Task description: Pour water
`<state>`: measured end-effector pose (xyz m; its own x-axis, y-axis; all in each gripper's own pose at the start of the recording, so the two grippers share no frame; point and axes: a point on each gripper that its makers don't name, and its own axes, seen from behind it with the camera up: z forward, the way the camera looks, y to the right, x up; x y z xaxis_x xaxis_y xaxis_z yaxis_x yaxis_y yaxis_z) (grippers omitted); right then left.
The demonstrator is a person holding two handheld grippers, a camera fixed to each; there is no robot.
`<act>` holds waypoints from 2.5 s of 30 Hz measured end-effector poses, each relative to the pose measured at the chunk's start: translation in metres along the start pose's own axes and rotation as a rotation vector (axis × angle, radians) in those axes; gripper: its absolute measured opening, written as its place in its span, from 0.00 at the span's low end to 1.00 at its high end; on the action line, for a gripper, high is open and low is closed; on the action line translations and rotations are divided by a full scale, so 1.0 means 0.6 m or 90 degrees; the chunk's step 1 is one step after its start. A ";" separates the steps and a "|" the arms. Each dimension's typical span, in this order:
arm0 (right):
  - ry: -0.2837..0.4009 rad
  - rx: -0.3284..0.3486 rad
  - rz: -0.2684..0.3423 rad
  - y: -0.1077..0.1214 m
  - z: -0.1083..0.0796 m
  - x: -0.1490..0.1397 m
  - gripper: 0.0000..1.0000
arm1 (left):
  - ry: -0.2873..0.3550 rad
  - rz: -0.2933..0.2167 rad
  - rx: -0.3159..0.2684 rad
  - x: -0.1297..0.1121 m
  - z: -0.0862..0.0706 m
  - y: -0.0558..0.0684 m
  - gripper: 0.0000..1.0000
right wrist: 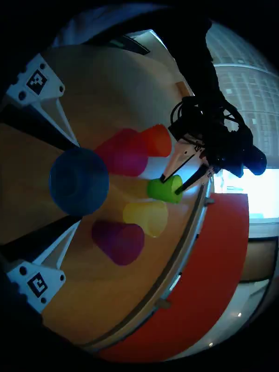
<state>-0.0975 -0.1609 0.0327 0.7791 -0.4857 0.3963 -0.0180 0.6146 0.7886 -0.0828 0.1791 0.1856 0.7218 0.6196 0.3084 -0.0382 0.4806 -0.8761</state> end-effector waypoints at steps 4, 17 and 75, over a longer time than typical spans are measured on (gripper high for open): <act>-0.001 0.000 -0.003 -0.001 0.001 0.000 1.00 | 0.002 -0.004 -0.004 0.000 0.001 0.004 0.86; -0.004 -0.003 -0.005 0.000 -0.002 0.000 1.00 | 0.008 -0.005 -0.004 0.007 -0.010 0.007 0.86; 0.250 -0.091 -0.011 -0.019 -0.183 0.222 0.90 | 0.267 -0.051 0.103 0.132 -0.273 0.120 0.86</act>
<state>0.0752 -0.1644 0.0246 0.9587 -0.2398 0.1529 0.0627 0.7026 0.7089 0.0849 0.1610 0.0859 0.9430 0.2881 0.1664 -0.0546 0.6275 -0.7767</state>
